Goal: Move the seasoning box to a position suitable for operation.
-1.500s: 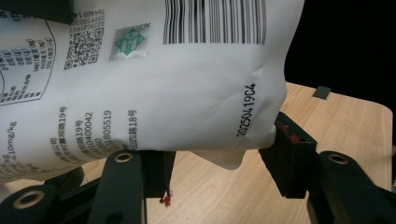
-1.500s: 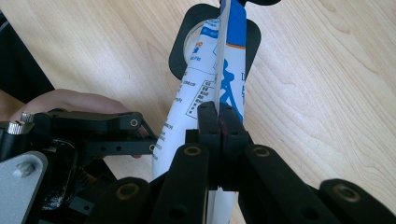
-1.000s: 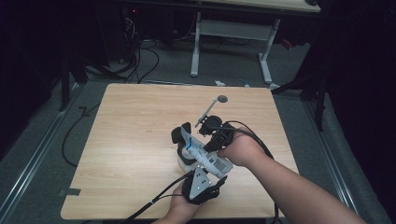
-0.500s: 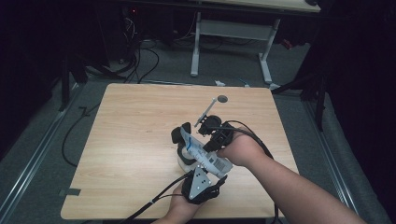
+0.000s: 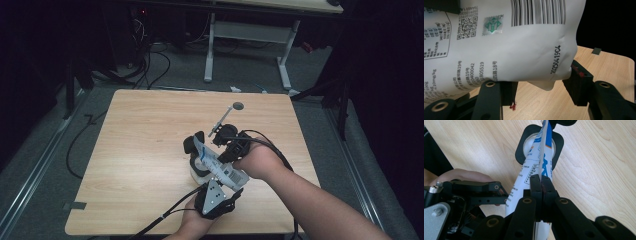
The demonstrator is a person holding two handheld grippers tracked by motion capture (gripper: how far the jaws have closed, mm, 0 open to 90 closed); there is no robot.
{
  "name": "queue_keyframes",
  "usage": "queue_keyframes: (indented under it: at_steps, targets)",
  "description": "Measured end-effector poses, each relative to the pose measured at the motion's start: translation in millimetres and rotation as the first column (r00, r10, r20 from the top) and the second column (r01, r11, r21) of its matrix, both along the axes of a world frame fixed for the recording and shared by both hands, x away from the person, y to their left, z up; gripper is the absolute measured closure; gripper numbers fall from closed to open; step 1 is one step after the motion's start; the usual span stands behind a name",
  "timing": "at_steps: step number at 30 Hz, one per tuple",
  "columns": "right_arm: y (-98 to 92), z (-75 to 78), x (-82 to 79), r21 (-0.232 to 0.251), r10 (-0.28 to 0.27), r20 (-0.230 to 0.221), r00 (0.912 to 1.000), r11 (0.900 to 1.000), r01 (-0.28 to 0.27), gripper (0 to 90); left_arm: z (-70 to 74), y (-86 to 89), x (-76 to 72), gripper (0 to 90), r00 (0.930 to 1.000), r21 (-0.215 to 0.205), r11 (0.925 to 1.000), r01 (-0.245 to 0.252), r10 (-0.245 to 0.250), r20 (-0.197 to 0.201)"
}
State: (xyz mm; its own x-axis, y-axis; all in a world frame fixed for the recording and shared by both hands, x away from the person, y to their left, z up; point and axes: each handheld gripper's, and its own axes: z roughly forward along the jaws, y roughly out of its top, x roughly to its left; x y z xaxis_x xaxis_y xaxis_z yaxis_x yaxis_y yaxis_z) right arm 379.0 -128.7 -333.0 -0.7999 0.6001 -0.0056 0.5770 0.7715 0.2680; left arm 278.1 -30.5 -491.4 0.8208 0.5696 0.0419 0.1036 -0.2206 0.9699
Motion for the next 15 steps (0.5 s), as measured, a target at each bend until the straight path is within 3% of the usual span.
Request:
queue_keyframes:
  at_steps: [15]
  targets:
    - [-1.2, -0.6, -1.2, 0.012, 0.001, -0.001, 1.0, 1.0, -0.001, 90.0, -0.2, 1.0, -0.3, 49.3, 1.0, 0.008, 1.0, 0.0, 0.0, 0.004]
